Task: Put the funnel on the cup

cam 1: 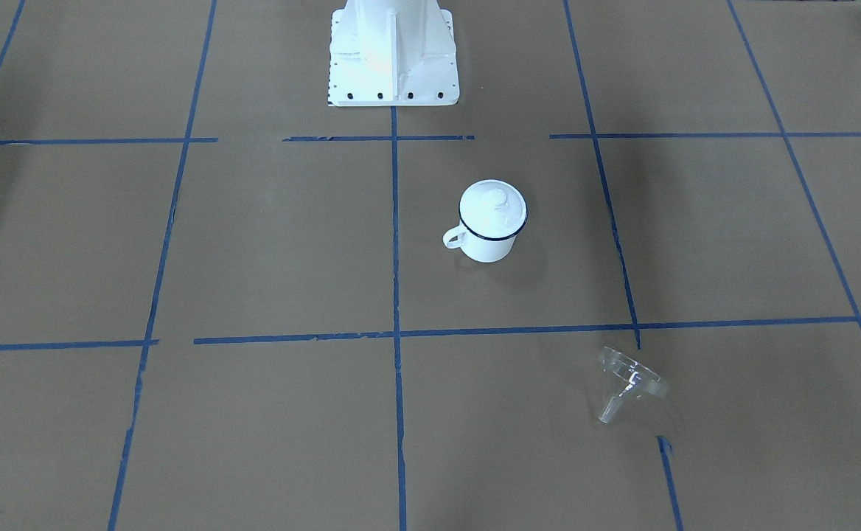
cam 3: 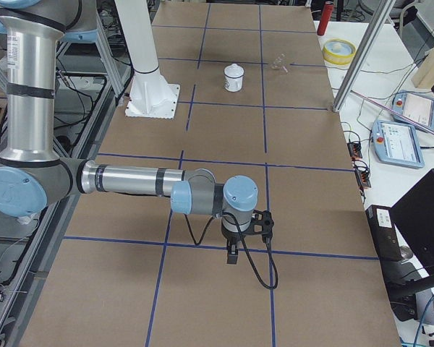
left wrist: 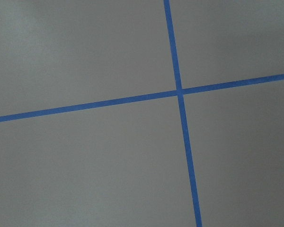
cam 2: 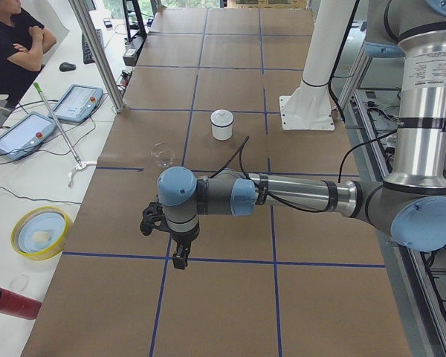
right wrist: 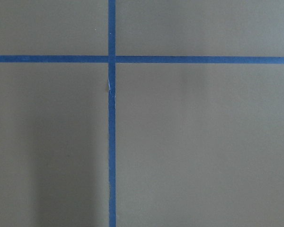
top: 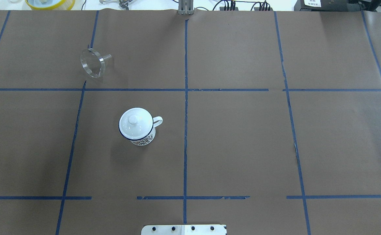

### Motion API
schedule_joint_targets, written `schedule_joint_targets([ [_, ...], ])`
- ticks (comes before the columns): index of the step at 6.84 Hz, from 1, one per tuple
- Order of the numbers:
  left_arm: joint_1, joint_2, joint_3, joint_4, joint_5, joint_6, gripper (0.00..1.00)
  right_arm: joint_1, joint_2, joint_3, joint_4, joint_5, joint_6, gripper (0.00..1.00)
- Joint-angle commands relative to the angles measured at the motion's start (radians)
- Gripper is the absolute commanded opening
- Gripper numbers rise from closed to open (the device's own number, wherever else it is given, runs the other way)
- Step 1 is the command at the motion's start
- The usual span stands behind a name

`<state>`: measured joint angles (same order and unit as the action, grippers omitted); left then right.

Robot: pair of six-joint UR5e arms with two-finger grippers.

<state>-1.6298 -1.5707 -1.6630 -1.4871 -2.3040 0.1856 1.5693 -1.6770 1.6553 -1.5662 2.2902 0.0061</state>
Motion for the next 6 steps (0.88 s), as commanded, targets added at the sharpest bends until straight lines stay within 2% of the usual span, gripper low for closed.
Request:
schedule_joint_targets([
  [1, 0.001, -0.011, 0.014, -0.002, 0.0, 0.002, 1.0, 0.0, 0.0, 0.0, 0.0, 0.0, 0.0, 1.0],
  [3, 0.001, -0.011, -0.01, -0.002, 0.0, 0.002, 1.0, 0.0, 0.0, 0.0, 0.0, 0.0, 0.0, 1.0],
  [5, 0.007, -0.125, -0.027, 0.001, 0.002, -0.006, 1.0, 0.0, 0.0, 0.0, 0.0, 0.0, 0.0, 1.0],
  [6, 0.083, -0.188, -0.055, 0.005, 0.002, -0.023, 1.0, 0.0, -0.001, 0.0, 0.0, 0.0, 0.0, 1.0],
])
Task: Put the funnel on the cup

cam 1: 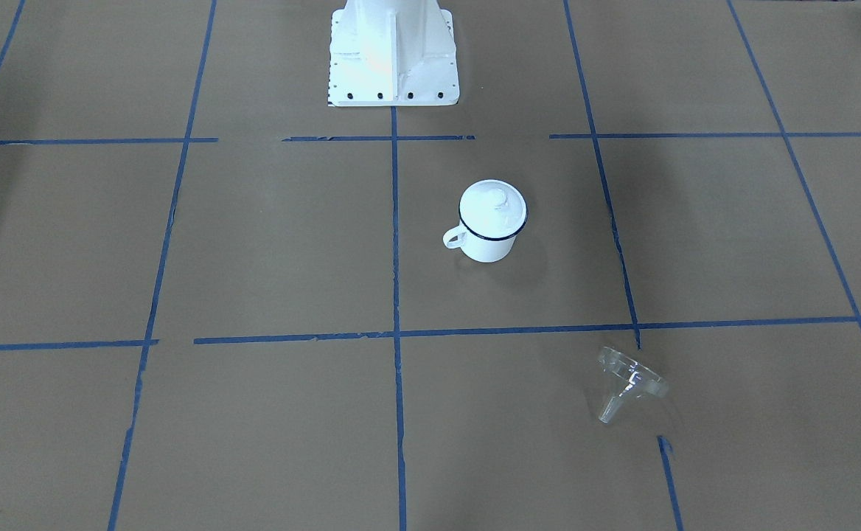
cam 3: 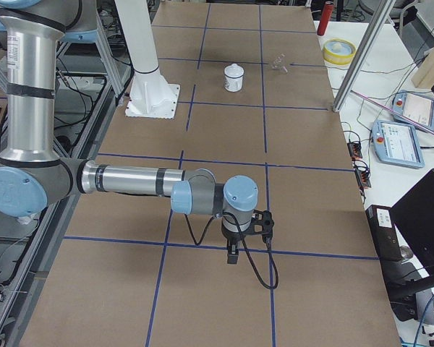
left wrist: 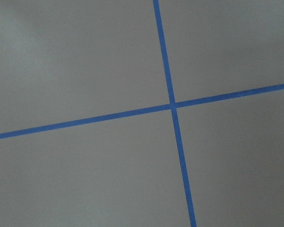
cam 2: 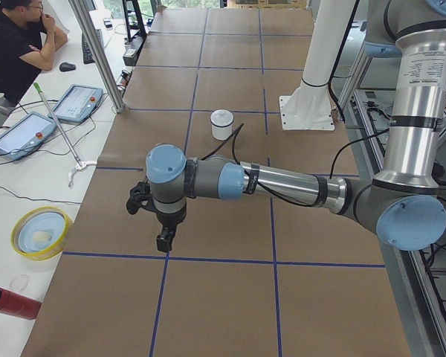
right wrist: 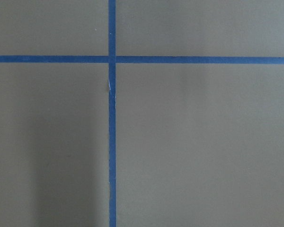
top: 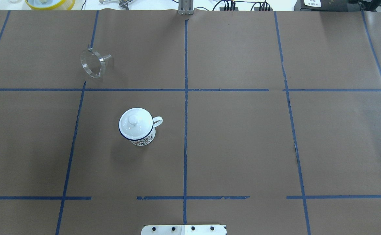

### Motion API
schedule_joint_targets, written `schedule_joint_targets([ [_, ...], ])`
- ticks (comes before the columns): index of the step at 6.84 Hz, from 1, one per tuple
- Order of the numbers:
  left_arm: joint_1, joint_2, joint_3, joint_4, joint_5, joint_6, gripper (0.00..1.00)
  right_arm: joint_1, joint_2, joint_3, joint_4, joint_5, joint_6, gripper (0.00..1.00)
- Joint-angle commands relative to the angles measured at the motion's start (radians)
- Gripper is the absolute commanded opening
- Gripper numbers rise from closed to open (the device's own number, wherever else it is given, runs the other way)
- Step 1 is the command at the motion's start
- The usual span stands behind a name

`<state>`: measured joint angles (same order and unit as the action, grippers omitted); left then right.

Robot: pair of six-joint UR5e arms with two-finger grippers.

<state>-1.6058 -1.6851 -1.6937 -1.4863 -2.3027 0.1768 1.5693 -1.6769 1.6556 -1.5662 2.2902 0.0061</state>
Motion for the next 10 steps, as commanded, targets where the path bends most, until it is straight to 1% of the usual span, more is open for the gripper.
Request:
schedule_joint_targets([
  [1, 0.151, -0.097, -0.111, 0.003, 0.002, -0.181, 1.0, 0.0, 0.0, 0.001, 0.0, 0.0, 0.0, 1.0],
  [2, 0.24, -0.128, -0.203, 0.003, 0.002, -0.327, 1.0, 0.0, 0.0, 0.0, 0.0, 0.0, 0.0, 1.0],
  [4, 0.411, -0.215, -0.279, 0.006, 0.014, -0.573, 1.0, 0.0, 0.0, 0.0, 0.0, 0.0, 0.0, 1.0],
  [5, 0.503, -0.261, -0.293, 0.006, 0.023, -0.77, 1.0, 0.0, 0.0, 0.001, 0.0, 0.0, 0.0, 1.0],
  [6, 0.609, -0.309, -0.293, 0.006, 0.102, -0.877, 1.0, 0.0, 0.0, 0.001, 0.0, 0.0, 0.0, 1.0],
  [7, 0.676, -0.326, -0.285, 0.005, 0.145, -0.891, 1.0, 0.0, -0.001, 0.001, 0.0, 0.0, 0.0, 1.0],
  [8, 0.688, -0.341, -0.284, 0.005, 0.147, -0.905, 1.0, 0.0, -0.001, 0.001, 0.0, 0.0, 0.0, 1.0],
  [9, 0.733, -0.361, -0.281, 0.008, 0.155, -1.015, 1.0, 0.0, 0.0, 0.001, 0.0, 0.0, 0.0, 1.0],
  [10, 0.798, -0.379, -0.281, 0.009, 0.22, -1.105, 1.0, 0.0, 0.0, 0.0, 0.0, 0.0, 0.0, 1.0],
])
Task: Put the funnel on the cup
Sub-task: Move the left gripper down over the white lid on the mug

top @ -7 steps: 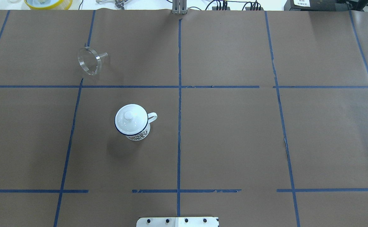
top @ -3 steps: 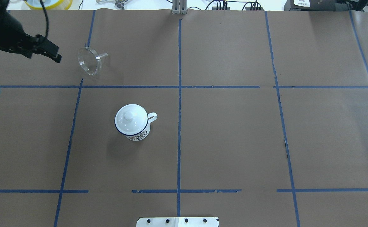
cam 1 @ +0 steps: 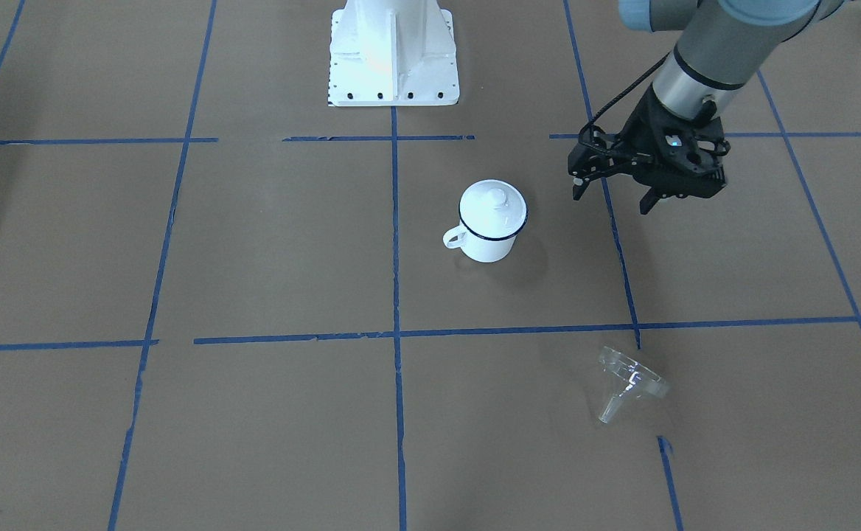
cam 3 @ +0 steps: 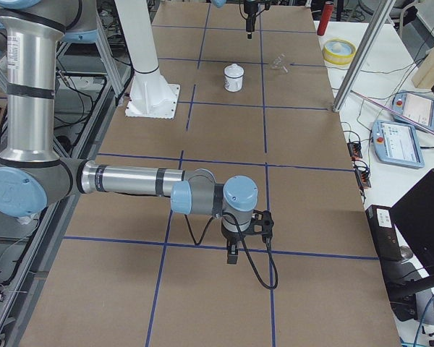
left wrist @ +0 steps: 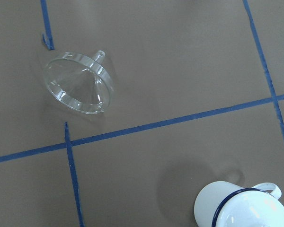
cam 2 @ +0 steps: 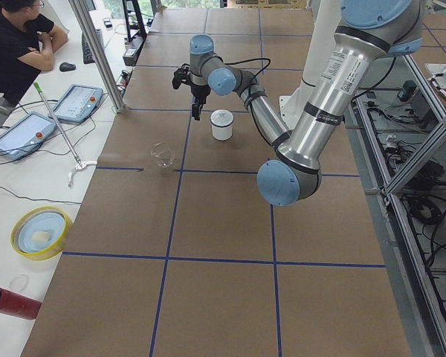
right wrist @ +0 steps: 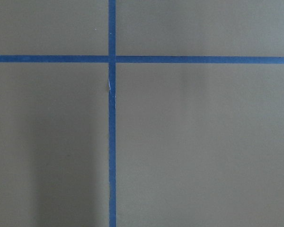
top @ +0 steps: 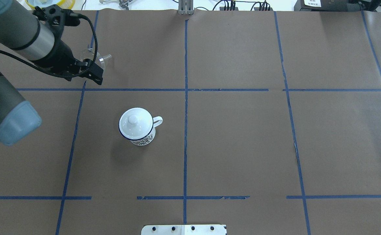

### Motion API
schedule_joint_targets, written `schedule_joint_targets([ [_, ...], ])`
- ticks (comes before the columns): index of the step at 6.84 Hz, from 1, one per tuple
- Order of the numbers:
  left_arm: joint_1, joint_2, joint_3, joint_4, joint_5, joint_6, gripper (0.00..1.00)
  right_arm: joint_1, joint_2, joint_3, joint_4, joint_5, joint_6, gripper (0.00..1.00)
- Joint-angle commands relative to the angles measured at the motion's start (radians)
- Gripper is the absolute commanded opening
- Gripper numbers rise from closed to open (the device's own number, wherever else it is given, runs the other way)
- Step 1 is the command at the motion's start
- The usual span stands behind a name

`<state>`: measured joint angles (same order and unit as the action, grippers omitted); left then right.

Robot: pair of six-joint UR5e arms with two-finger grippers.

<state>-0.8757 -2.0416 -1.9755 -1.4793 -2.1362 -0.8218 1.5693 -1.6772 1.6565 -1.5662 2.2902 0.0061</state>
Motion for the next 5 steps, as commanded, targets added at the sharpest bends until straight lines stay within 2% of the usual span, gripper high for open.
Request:
schedule_joint_targets([
  [1, 0.133, -0.052, 0.009, 0.026, 0.097, -0.158, 1.0, 0.0, -0.001, 0.0, 0.0, 0.0, 0.0, 1.0],
  [2, 0.162, -0.139, 0.059, 0.104, 0.113, -0.199, 1.0, 0.0, -0.001, 0.0, 0.0, 0.0, 0.0, 1.0],
  [3, 0.208, -0.161, 0.073, 0.138, 0.154, -0.206, 0.99, 0.0, 0.001, 0.0, 0.0, 0.0, 0.0, 1.0],
  [4, 0.254, -0.166, 0.104, 0.134, 0.207, -0.214, 0.87, 0.0, -0.001, 0.0, 0.0, 0.0, 0.0, 1.0],
  [5, 0.259, -0.166, 0.113, 0.131, 0.208, -0.22, 0.8, 0.0, 0.001, 0.0, 0.0, 0.0, 0.0, 1.0],
])
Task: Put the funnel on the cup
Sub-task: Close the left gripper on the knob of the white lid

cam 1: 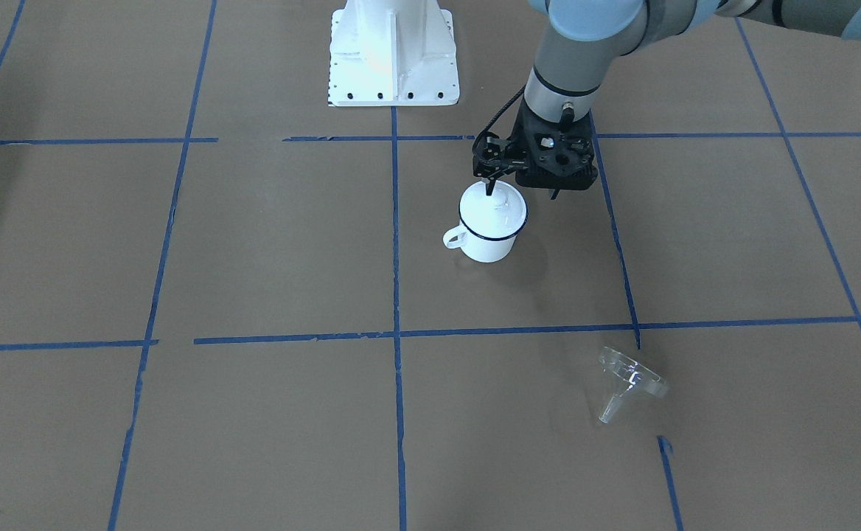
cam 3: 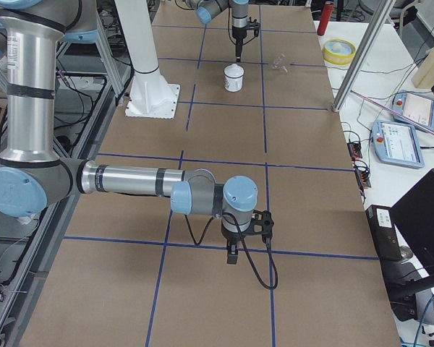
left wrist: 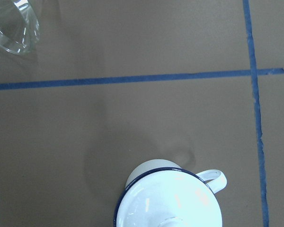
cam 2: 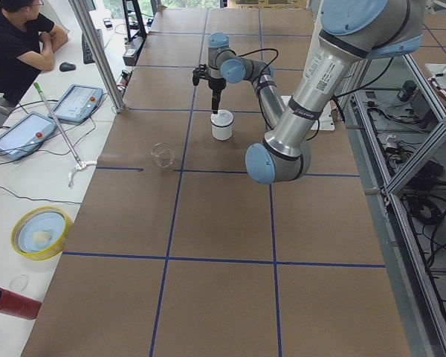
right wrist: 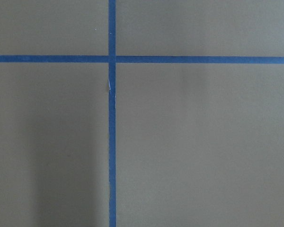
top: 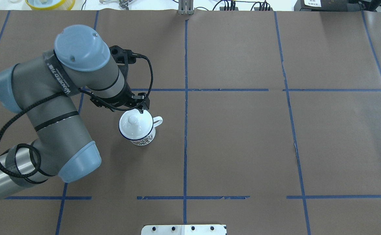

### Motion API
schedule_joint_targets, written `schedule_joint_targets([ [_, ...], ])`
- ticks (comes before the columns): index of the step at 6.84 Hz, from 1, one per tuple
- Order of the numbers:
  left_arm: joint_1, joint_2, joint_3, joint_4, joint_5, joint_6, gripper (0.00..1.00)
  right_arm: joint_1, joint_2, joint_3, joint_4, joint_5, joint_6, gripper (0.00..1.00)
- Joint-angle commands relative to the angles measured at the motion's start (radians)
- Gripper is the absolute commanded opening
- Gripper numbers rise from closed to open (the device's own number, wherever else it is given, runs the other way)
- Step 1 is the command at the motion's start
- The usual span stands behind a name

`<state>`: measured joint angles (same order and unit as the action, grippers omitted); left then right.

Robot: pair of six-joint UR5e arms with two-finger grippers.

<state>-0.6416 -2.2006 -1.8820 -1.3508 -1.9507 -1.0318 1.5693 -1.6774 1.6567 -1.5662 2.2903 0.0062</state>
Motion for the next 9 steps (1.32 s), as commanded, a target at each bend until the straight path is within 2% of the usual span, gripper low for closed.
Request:
schedule_joint_targets([
  [1, 0.025, -0.005, 0.02, 0.004, 0.023, -0.01, 0.72, 0.0, 0.001, 0.0, 0.0, 0.0, 0.0, 1.0],
  [3, 0.028, -0.004, 0.02, 0.001, 0.021, -0.007, 0.69, 0.0, 0.001, 0.0, 0.0, 0.0, 0.0, 1.0],
  [5, 0.034, -0.002, 0.023, -0.011, 0.021, -0.004, 0.61, 0.0, -0.001, 0.0, 0.0, 0.0, 0.0, 1.0],
  [9, 0.039, 0.004, 0.038, -0.042, 0.018, -0.002, 0.59, 0.0, 0.001, 0.0, 0.0, 0.0, 0.0, 1.0],
])
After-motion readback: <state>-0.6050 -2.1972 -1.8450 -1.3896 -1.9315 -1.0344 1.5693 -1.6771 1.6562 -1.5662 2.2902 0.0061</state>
